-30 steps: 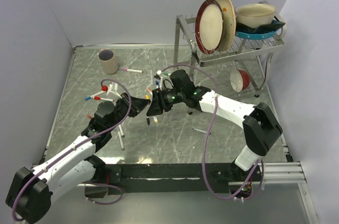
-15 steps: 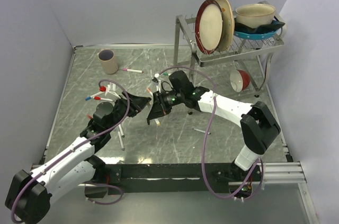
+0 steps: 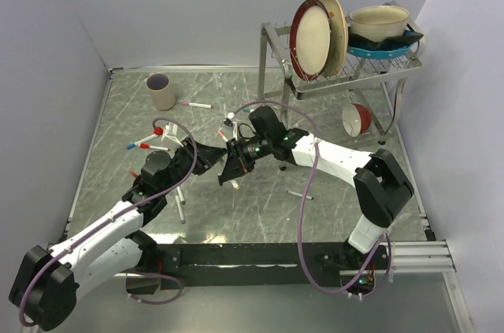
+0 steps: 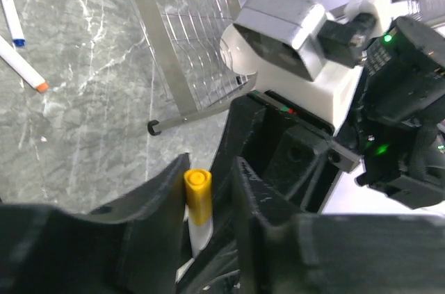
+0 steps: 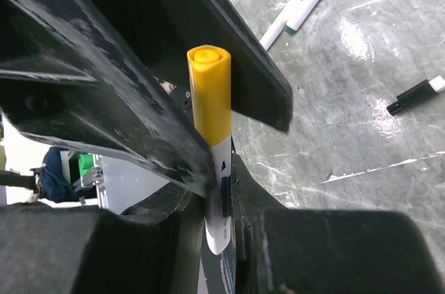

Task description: Open the pen caps

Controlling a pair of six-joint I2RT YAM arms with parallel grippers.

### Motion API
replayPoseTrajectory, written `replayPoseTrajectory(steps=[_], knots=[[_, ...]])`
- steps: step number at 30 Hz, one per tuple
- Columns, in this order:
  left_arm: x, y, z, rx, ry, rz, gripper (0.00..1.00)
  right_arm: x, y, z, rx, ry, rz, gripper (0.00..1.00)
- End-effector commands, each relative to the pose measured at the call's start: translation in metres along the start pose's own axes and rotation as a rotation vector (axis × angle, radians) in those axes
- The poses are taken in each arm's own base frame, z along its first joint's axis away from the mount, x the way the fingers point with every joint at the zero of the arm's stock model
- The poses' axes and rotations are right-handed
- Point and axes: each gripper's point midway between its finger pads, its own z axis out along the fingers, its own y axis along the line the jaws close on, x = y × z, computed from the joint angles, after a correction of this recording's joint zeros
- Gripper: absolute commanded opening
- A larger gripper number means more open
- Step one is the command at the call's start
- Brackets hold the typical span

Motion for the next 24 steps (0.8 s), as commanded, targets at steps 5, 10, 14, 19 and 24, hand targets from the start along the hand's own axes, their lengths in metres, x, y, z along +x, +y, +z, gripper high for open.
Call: replayPoseTrajectory(steps=[5,10,14,19,24], knots=[[0.002,-0.028,0.004,0.120,0.046,0.054,0.07,-0.019,0.017,-0.005,-0.028,-0.012,-0.115,0.00],[-0.051,-0.009,-0.008,-0.068,-0.139,0.107,0.01,0.020,0.034,-0.006,-0.154,0.106,-0.251,0.00],[-0.118,-0.008,-0.041,-0.188,-0.386,0.142,0.01,0.062,0.040,-0.011,-0.187,0.203,-0.336,0.00],[-0.154,-0.016,-0.057,-0.227,-0.494,0.180,0.01,0.084,0.028,-0.017,-0.133,0.273,-0.361,0.00],[-0.151,-0.013,-0.062,-0.239,-0.486,0.186,0.01,0.092,0.020,-0.036,-0.043,0.331,-0.473,0.00]])
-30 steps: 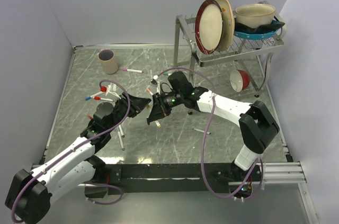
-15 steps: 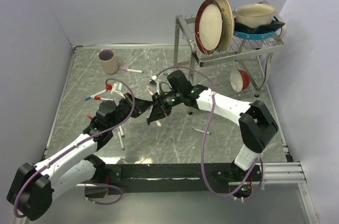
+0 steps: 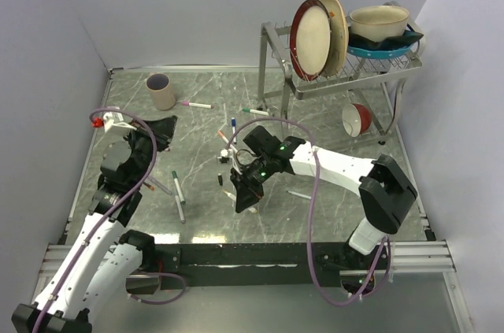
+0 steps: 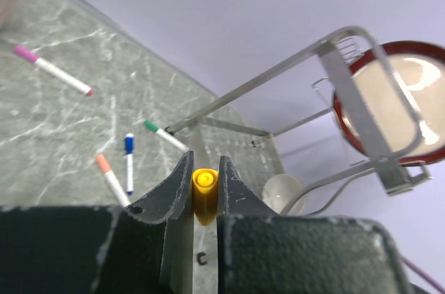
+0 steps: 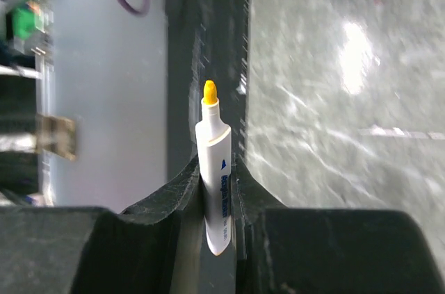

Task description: Open the pen caps

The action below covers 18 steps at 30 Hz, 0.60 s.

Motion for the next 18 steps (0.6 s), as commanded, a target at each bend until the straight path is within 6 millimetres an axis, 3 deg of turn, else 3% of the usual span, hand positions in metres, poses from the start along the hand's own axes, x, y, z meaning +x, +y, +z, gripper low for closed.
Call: replayPoseTrajectory(steps=[1,6,10,12,17,18], knots=[[0.008,0.020,-0.006,-0.077,0.036,0.050,0.01,0.011,0.010,-0.030,0.079,0.068,-0.219,0.00],[0.051,0.056,-0.023,-0.174,0.185,-0.006,0.01,0.049,-0.007,-0.053,0.228,0.227,-0.282,0.00],[0.090,0.063,-0.030,-0.122,0.321,-0.052,0.01,0.081,-0.030,-0.075,0.448,0.281,-0.293,0.00],[0.110,0.065,-0.033,-0.107,0.402,-0.088,0.01,0.085,-0.048,-0.092,0.589,0.287,-0.299,0.00],[0.154,0.090,-0.035,-0.202,0.555,-0.049,0.01,0.114,-0.076,-0.119,0.757,0.323,-0.229,0.00],[0.161,0.088,-0.034,-0.215,0.562,-0.016,0.01,0.118,-0.079,-0.120,0.759,0.330,-0.212,0.01]])
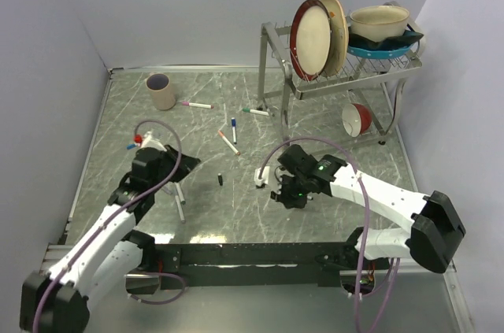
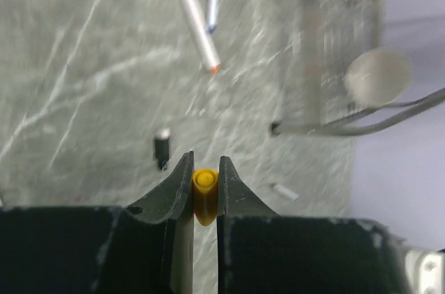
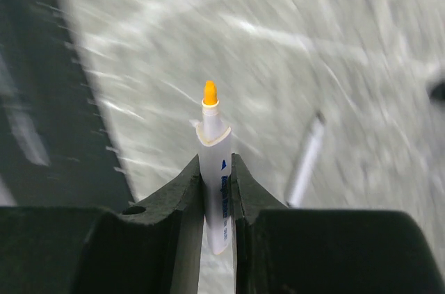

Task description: Open the pen caps

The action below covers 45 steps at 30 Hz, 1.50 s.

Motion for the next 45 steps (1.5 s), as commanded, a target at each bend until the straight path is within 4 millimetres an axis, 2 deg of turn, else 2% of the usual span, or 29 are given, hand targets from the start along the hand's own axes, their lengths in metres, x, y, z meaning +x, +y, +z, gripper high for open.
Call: replayPoseTrajectory(steps=[1,3,4,6,8,12,25,29,32,37,45], knots=[[0.036,0.002,0.014,-0.059,0.121,0.063,0.01,0.025,-0.043,-0.002,0.179,0.074,0.064,0.02],[0.045,0.006,0.020,-0.130,0.126,0.116,0.01,0.031,-0.046,0.004,0.172,0.094,0.087,0.04],[0.053,0.021,0.024,-0.200,0.153,0.139,0.01,0.036,-0.045,0.010,0.155,0.118,0.097,0.06],[0.058,0.026,0.028,-0.257,0.164,0.187,0.01,0.040,-0.043,0.016,0.138,0.135,0.105,0.09],[0.060,0.041,0.033,-0.335,0.162,0.225,0.01,0.045,-0.043,0.025,0.117,0.159,0.123,0.10],[0.066,0.044,0.039,-0.368,0.166,0.255,0.01,0.050,-0.042,0.035,0.097,0.204,0.145,0.15],[0.085,0.066,0.058,-0.490,0.213,0.333,0.04,0.060,-0.045,0.044,0.127,0.258,0.159,0.26],[0.087,0.070,0.059,-0.505,0.217,0.337,0.13,0.062,-0.044,0.044,0.126,0.266,0.160,0.34],[0.087,0.071,0.060,-0.514,0.219,0.341,0.23,0.063,-0.045,0.045,0.130,0.273,0.164,0.36],[0.091,0.074,0.061,-0.519,0.233,0.340,0.26,0.063,-0.045,0.045,0.135,0.273,0.164,0.38],[0.090,0.073,0.058,-0.520,0.226,0.341,0.41,0.062,-0.045,0.043,0.130,0.269,0.158,0.41]])
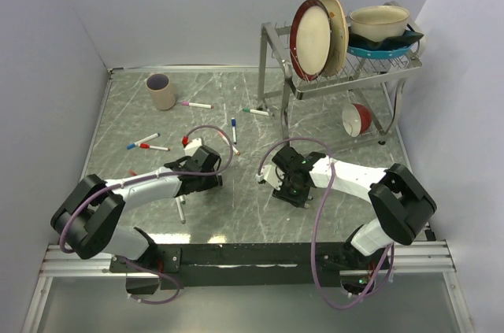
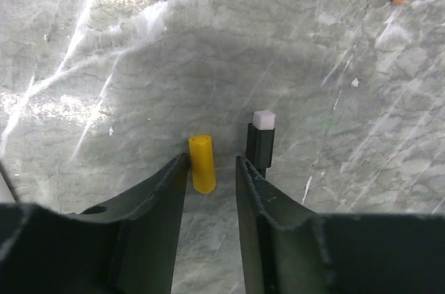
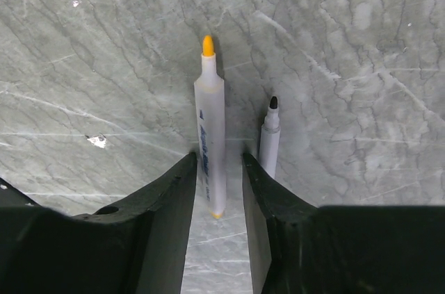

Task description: Open the pen caps

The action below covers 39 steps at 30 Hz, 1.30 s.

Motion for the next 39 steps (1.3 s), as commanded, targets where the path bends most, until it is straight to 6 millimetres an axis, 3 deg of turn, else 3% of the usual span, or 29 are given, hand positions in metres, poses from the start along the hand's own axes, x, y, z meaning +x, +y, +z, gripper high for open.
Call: replayPoseTrajectory(steps=[1,5,9,15,20,25,29,31,39], knots=[[-0.004,0.000,-0.003,-0.015,-0.015,0.005,0.41,-0.004,0.000,-0.001,0.005,-0.010,-0.011,0.41],[-0.012,-0.002,-0.012,0.004,-0.044,-0.006,0.47,-0.008,0.002,-0.009,-0.005,-0.042,-0.027,0.45],[-0.024,-0.011,-0.028,0.071,-0.084,-0.020,0.66,-0.013,0.006,-0.017,-0.025,-0.081,-0.042,0.48],[-0.042,-0.012,-0.050,0.116,-0.164,-0.043,0.76,-0.024,0.011,-0.034,-0.050,-0.166,-0.064,0.49],[-0.062,0.018,-0.059,0.001,-0.251,-0.090,0.85,-0.033,0.014,-0.049,-0.051,-0.234,-0.080,0.52],[-0.077,0.061,-0.049,-0.098,-0.260,-0.220,0.85,-0.037,0.013,-0.061,-0.031,-0.288,-0.090,0.53],[-0.079,0.078,-0.037,-0.132,-0.232,-0.272,0.83,-0.039,0.014,-0.069,-0.020,-0.322,-0.098,0.53],[-0.083,0.083,-0.033,-0.163,-0.216,-0.274,0.81,-0.041,0.016,-0.073,-0.019,-0.342,-0.105,0.54],[-0.064,0.095,-0.005,-0.249,-0.088,-0.256,0.71,-0.043,0.018,-0.083,-0.006,-0.386,-0.123,0.55]])
